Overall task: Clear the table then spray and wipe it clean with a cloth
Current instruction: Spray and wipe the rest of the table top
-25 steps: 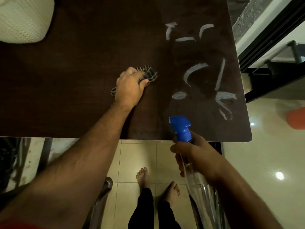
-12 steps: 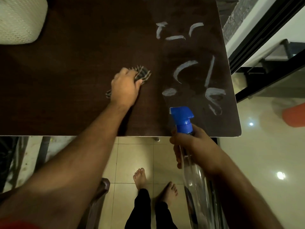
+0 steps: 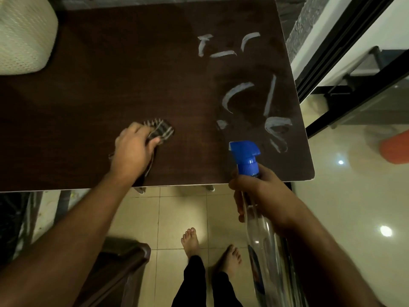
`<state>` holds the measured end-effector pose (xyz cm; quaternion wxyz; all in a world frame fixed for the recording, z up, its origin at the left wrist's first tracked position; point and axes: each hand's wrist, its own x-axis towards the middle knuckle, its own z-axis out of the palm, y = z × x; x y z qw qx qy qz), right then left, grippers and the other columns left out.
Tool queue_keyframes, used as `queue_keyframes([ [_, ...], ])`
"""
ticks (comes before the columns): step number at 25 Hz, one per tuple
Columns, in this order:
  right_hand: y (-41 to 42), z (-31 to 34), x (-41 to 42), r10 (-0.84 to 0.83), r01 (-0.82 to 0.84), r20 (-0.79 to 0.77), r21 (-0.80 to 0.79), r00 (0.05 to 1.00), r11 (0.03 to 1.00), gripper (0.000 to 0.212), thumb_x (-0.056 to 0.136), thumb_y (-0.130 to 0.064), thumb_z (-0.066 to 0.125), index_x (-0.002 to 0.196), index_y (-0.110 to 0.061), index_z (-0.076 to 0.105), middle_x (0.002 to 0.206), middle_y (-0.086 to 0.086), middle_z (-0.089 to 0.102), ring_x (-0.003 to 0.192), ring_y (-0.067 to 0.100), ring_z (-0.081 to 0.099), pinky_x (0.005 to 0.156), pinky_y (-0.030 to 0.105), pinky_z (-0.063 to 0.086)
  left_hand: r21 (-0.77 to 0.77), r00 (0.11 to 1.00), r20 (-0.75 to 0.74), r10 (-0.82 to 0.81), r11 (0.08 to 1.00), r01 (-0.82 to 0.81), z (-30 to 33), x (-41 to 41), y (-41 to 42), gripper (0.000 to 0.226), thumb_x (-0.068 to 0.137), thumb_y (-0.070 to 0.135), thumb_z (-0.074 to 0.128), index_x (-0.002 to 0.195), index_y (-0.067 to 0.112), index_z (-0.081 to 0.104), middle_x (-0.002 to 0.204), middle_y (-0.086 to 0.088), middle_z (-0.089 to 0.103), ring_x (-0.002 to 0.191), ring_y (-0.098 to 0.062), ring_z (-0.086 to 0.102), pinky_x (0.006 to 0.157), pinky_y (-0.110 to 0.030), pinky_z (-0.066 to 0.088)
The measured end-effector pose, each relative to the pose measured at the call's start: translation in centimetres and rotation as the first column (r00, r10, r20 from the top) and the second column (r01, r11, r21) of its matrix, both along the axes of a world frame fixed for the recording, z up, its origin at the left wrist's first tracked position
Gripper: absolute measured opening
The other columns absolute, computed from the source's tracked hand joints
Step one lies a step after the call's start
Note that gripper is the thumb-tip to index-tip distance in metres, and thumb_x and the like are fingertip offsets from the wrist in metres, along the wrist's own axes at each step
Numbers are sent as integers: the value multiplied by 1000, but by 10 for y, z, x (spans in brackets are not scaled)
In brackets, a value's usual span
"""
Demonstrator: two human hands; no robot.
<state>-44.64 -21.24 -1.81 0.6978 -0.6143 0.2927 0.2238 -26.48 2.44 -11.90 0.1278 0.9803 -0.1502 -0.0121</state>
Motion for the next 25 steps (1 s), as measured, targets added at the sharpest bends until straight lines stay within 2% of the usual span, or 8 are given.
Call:
queue_keyframes([
  [3, 1, 1, 3, -15, 15, 16, 15, 1000, 1000, 19, 87, -12, 62, 104, -15, 52, 71, 10, 56, 59, 22, 55, 60, 39, 51, -57, 1000, 29, -11, 998, 13, -1, 3, -75, 29, 91, 33, 57, 115, 19, 60, 112, -8, 54, 102, -30, 53, 88, -42, 45],
  [5, 0, 3, 2, -10, 10, 30, 14, 1000, 1000, 17, 88, -11, 61, 102, -15, 53, 70, 9, 56, 59, 21, 55, 60, 38, 51, -76, 988, -10, -155, 985, 154, 0, -46, -110, 28, 90, 35, 56, 115, 24, 60, 112, -1, 53, 101, -21, 51, 86, -37, 44],
  [9, -14, 7, -4, -25, 24, 37, 26, 999, 999, 18, 88, -12, 61, 104, -16, 54, 69, 8, 56, 58, 20, 56, 59, 37, 52, -125, 928, -87, -362, 928, 350, 1, -129, -71, 31, 89, 34, 55, 118, 28, 61, 111, 5, 55, 98, -18, 52, 82, -36, 43],
  [13, -28, -1, -7, -32, 31, 34, 19, 999, 999, 17, 87, -13, 62, 100, -17, 53, 73, 8, 57, 60, 20, 56, 60, 37, 53, -24, 984, -47, -174, 985, 173, -1, -58, -28, 31, 89, 30, 62, 117, 17, 65, 109, -4, 58, 100, -26, 53, 86, -40, 40],
  [16, -31, -4, -3, -38, 38, 34, 24, 999, 999, 16, 88, -13, 62, 101, -16, 53, 72, 8, 56, 59, 19, 56, 59, 36, 53, -37, 998, 42, -53, 998, 54, -2, 7, -73, 29, 89, 30, 61, 114, 15, 64, 108, -9, 57, 99, -31, 55, 86, -41, 44],
  [19, -34, -6, 2, -43, 41, 49, 42, 998, 998, 17, 88, -12, 62, 103, -13, 53, 70, 7, 55, 57, 18, 55, 58, 35, 53, -92, 999, 33, -1, 996, 4, -2, 12, -136, 26, 91, 32, 56, 113, 20, 62, 111, -6, 55, 101, -28, 53, 88, -41, 44],
  [23, -43, -4, 5, -72, 66, 98, 64, 993, 996, 21, 84, -17, 65, 102, -11, 56, 66, 6, 55, 53, 17, 53, 54, 35, 50, -117, 945, -114, -306, 949, 293, 3, -83, -146, 32, 91, 37, 43, 118, 27, 58, 113, 4, 51, 102, -17, 49, 88, -37, 43],
  [25, -49, -3, 7, -83, 76, 97, 74, 992, 994, 27, 78, -21, 67, 101, -11, 56, 64, 8, 54, 52, 18, 52, 54, 35, 48, -116, 904, -79, -421, 904, 411, 4, -113, -111, 36, 88, 40, 41, 115, 28, 62, 108, 5, 56, 96, -19, 55, 80, -38, 47],
])
